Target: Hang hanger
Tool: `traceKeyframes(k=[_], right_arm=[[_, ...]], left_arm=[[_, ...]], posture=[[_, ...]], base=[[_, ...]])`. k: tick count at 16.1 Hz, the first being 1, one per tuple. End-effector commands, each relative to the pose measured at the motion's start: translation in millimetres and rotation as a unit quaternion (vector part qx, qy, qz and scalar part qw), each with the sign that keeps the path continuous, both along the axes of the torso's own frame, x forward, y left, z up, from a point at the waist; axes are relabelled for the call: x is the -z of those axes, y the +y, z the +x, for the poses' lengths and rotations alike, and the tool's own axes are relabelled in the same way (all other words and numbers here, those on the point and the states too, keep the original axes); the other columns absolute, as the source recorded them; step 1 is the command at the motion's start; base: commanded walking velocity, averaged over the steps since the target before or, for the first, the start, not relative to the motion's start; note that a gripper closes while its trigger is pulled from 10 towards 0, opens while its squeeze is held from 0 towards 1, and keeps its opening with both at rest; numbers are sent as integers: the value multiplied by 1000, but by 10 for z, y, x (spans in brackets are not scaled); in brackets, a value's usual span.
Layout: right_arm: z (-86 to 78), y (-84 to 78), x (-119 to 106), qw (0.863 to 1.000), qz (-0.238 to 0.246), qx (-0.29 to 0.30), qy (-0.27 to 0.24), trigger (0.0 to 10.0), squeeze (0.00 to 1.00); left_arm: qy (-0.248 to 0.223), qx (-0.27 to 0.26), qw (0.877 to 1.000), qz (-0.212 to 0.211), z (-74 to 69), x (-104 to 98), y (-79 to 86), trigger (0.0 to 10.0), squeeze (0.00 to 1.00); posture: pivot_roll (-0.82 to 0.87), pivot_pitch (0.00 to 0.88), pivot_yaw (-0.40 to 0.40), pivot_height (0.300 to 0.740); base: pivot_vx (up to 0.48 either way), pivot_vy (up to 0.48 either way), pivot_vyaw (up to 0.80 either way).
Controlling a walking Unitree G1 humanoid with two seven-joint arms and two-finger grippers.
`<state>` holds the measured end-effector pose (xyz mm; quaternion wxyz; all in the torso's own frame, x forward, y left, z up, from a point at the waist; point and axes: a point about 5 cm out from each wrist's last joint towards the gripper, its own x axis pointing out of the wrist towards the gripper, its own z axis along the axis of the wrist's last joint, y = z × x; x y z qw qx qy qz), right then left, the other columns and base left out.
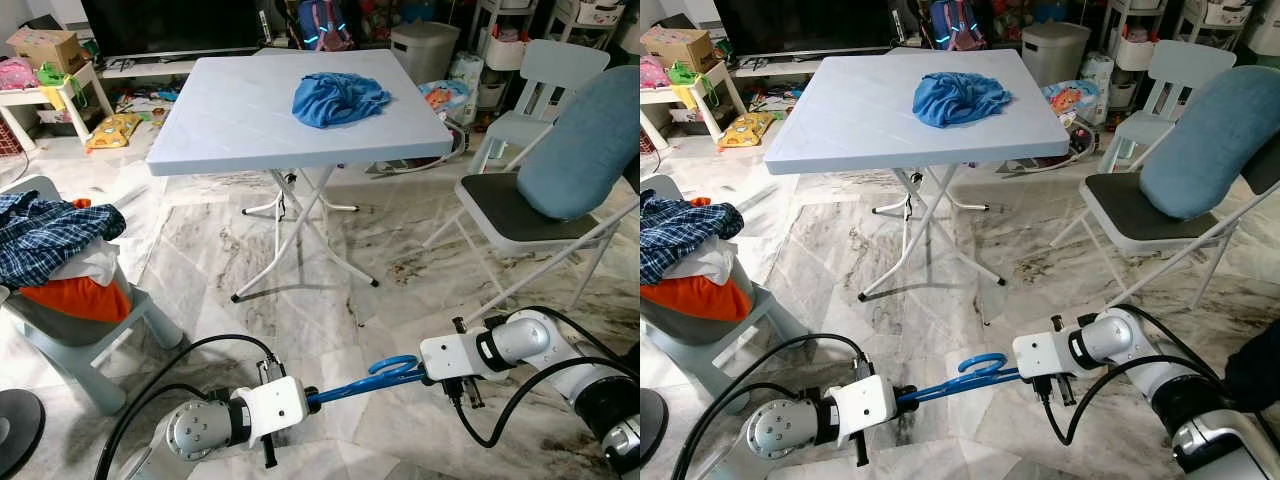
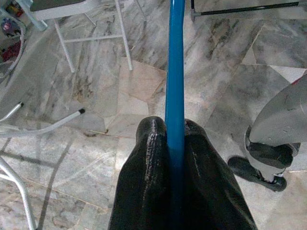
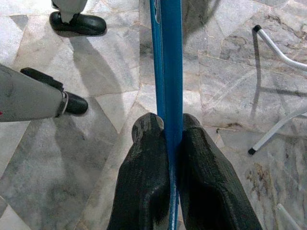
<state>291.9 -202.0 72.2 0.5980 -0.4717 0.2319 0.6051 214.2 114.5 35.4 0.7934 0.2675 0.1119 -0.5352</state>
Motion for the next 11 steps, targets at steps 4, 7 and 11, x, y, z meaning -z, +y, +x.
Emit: traceKeyframes(k=[4,7,11], right_arm=[[52,-24,-32,1000,-9,6,-12,0,0],[48,-57,-9,1000,-16,9,-12,0,0],[53,-113,50,999,-37,25,-22,0,0]], left_arm=[[-23,-43,999,-10,120,-50,82,10000,1000],[-97,-92,989,-62,286,-293,64,10000,1000],[-146,-104,977,-119,273,-543,19,10000,1000]], posture=[[-44,0,14,740],[-44,0,12,740],[-40,0,8,740]], base=[[0,0,0],[0,0,0],[0,0,0]])
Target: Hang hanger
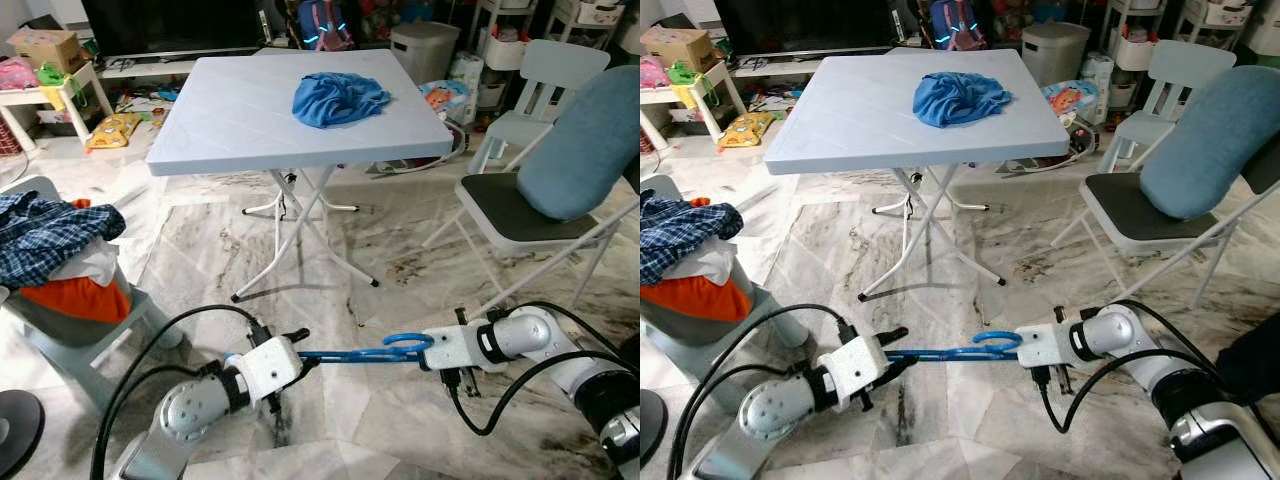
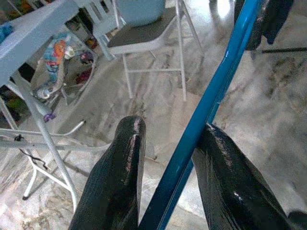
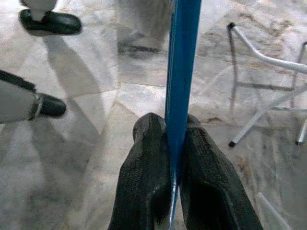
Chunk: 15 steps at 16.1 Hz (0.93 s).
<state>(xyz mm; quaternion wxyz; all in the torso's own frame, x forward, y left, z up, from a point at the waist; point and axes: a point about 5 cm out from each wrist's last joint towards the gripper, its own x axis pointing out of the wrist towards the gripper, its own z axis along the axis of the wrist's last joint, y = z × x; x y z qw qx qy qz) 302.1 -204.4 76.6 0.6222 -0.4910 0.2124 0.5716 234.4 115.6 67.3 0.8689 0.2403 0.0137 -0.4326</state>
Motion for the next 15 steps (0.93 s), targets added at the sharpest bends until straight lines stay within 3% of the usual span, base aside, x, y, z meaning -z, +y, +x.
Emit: traceKeyframes(k=[1,4,8,13,15], right_arm=[[-39,-96,109,999,-47,9,15,0,0],[-23,-81,172,998,-48,31,3,0,0],[-26,-71,218,998,-50,40,0,0,0],[36,2,152,998,-18,42,-31,0,0],[44,-23,143,998,-20,49,-35,0,0]], left_arm=[[-71,-24,996,-57,58,-286,-13,10000,1000],[-89,-60,988,-111,-14,-349,-85,10000,1000],[-77,-64,989,-113,-70,-319,-130,10000,1000],[-3,-40,997,-63,-29,-86,-55,10000,1000],[18,-8,999,-42,-56,-35,-76,10000,1000]], posture=[[-40,0,8,740],[-34,0,-1,740],[-31,0,-3,740],[-40,0,6,740],[-45,0,7,740]], base=[[0,0,0],[0,0,0],[0,0,0],[0,0,0],[0,0,0]])
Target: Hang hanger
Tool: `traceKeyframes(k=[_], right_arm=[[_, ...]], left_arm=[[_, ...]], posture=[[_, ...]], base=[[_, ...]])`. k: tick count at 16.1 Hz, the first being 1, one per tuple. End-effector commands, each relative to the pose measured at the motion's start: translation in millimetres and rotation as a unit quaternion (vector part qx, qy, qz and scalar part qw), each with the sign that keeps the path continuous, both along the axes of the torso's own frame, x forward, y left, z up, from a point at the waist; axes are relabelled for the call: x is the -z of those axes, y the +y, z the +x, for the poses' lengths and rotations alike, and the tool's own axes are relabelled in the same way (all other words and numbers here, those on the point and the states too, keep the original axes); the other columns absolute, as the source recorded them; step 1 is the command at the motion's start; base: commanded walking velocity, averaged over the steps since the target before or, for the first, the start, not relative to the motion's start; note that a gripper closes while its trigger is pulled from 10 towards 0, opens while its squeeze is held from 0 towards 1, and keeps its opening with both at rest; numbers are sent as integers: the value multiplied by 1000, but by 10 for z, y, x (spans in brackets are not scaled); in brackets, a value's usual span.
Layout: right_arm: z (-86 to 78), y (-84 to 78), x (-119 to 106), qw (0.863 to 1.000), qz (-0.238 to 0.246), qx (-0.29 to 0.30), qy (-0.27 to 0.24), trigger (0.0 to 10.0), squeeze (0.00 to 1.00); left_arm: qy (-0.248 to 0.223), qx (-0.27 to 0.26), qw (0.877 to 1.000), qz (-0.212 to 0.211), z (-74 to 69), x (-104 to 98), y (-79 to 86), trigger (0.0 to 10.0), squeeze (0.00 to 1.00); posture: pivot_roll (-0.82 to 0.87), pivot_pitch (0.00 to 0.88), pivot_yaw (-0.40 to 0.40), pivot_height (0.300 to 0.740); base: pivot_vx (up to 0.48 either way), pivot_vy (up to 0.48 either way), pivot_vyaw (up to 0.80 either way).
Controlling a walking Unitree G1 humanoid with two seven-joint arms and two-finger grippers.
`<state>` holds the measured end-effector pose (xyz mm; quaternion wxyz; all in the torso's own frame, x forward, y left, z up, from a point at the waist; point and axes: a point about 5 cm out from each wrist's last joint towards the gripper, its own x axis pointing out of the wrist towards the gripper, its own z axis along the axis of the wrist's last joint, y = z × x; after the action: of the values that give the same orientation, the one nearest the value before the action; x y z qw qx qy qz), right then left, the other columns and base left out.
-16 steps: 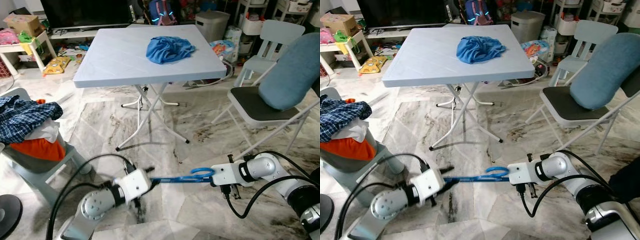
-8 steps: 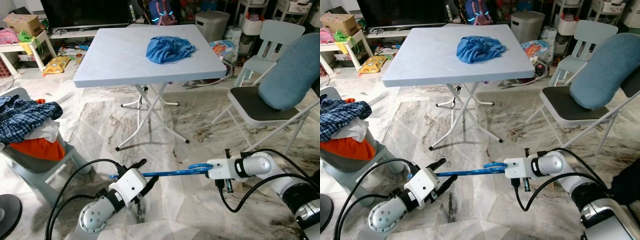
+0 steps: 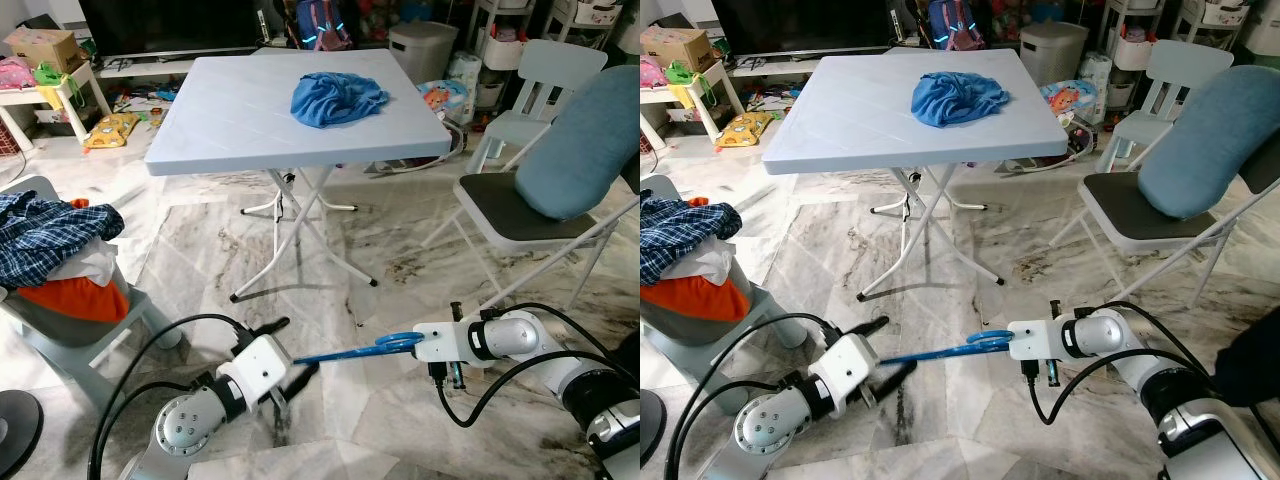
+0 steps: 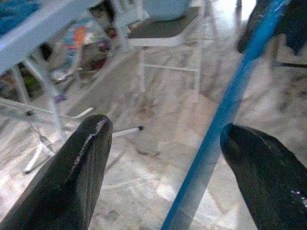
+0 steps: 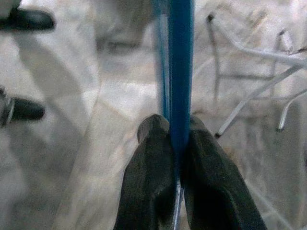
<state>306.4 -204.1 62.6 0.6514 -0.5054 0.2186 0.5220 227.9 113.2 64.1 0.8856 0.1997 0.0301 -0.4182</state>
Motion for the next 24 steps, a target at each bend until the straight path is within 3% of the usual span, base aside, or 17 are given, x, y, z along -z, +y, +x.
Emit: traceKeyframes(k=[1,4,6,8,9,11,12,13,14,15,16,17,19,20,24], right_arm=[[1,-28,4,1000,-12,2,1,0,0],[-19,-15,52,1000,-25,-2,11,0,0],[3,64,77,1000,-21,2,6,0,0],[27,77,85,1000,-22,17,-2,0,0],[42,73,98,999,-16,37,-7,0,0],[25,58,172,995,19,102,9,0,0],[20,61,193,992,28,119,15,0,0],[9,98,223,985,67,155,38,0,0],[1,125,244,978,92,179,55,0,0],[15,201,253,961,145,223,79,3725,0],[52,316,255,920,226,298,118,8431,0],[100,412,249,859,300,385,152,10000,0],[130,398,275,804,335,474,132,10000,0],[122,376,286,786,342,500,124,10000,0],[-12,331,310,772,339,536,55,10000,0]], left_arm=[[-8,25,1000,-4,-5,-54,-57,10000,1000],[25,64,997,18,-24,-13,-82,10000,1000],[14,52,999,9,43,-59,-71,10000,1000],[-2,22,1000,-20,102,-139,-62,10000,1000],[-22,-23,999,-37,153,-197,-21,10000,1000],[-35,-105,989,-100,133,-259,34,10000,1000],[-36,-122,986,-110,122,-260,41,10000,1000],[-36,-158,979,-125,91,-246,37,10000,0],[-36,-183,973,-133,73,-236,34,10000,0],[-32,-219,964,-150,66,-223,39,10000,0],[-27,-271,947,-172,80,-213,68,10000,0],[-10,-324,926,-191,100,-180,131,10000,0],[3,-374,906,-198,114,-112,255,10000,0],[8,-395,897,-198,111,-82,303,10000,0],[29,-407,888,-211,93,-40,312,10000,0]], posture=[[-45,0,7,740],[-46,0,2,740],[-46,0,3,740],[-45,0,5,740],[-45,0,4,740],[-38,0,1,740],[-38,0,1,740],[-37,0,-1,740],[-33,0,-1,740],[-32,0,-1,740],[-30,0,-1,740],[-27,0,0,740],[-25,0,0,740],[-22,0,-2,740],[-22,0,1,740]], base=[[0,0,0],[0,0,0],[0,0,0],[0,0,0],[0,0,0],[0,0,0],[0,0,0],[0,0,0],[0,0,0],[0,0,0],[0,0,0],[0,0,0],[0,0,0],[0,0,0],[0,0,0]])
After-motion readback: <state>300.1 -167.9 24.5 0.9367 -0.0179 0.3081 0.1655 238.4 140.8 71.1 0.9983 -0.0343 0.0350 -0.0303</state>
